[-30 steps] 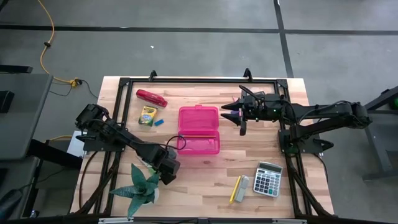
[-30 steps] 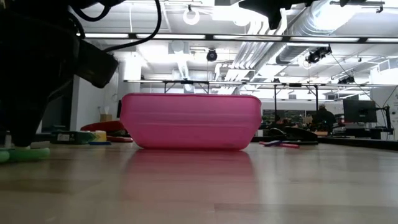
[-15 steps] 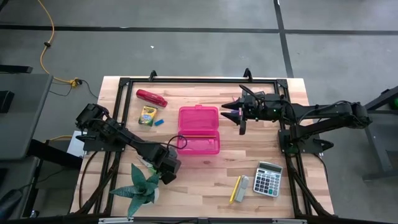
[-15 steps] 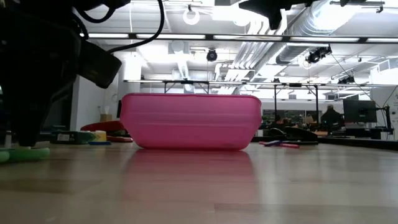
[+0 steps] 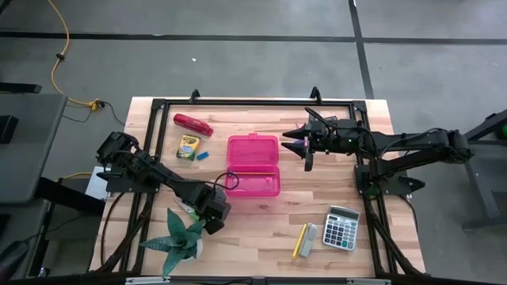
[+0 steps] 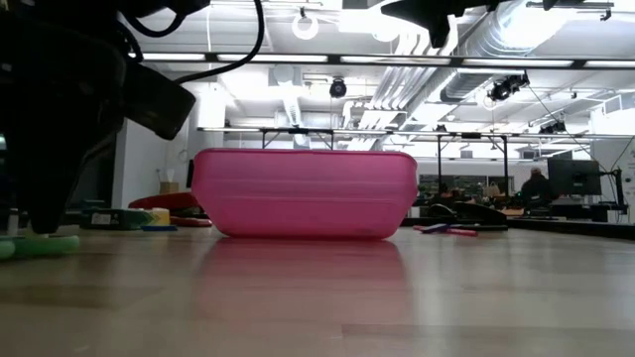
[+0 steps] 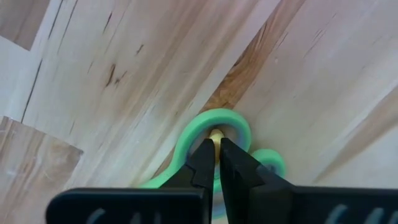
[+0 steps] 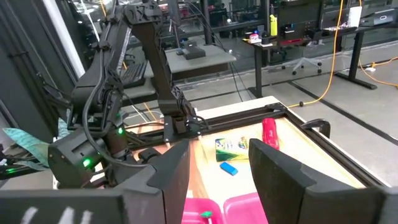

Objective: Pack school essentials
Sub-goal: Put the yellow eraser into the pink supply box

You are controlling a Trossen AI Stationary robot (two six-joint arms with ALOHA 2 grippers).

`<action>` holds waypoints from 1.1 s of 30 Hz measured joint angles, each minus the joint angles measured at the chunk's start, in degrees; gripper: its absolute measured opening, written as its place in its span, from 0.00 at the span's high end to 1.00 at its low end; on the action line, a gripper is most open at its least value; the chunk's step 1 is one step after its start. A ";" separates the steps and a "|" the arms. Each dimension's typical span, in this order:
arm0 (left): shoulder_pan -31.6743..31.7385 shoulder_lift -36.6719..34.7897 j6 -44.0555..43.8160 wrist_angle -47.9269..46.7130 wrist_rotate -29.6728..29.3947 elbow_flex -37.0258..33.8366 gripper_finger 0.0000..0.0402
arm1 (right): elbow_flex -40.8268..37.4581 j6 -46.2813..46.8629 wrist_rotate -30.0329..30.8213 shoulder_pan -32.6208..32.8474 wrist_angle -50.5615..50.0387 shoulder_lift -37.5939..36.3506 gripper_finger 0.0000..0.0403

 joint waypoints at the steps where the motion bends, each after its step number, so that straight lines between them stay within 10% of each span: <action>1: 0.15 0.00 0.42 -0.02 0.04 0.00 1.00 | 0.00 0.00 -0.02 0.00 0.00 0.00 0.61; 20: 12.81 -26.36 19.90 -1.35 -3.06 -0.02 1.00 | 0.00 -0.02 0.00 0.00 -0.08 0.00 0.61; 33: 30.47 -41.07 42.35 36.23 -0.55 -0.01 1.00 | 0.00 0.41 0.00 0.00 2.00 0.00 0.61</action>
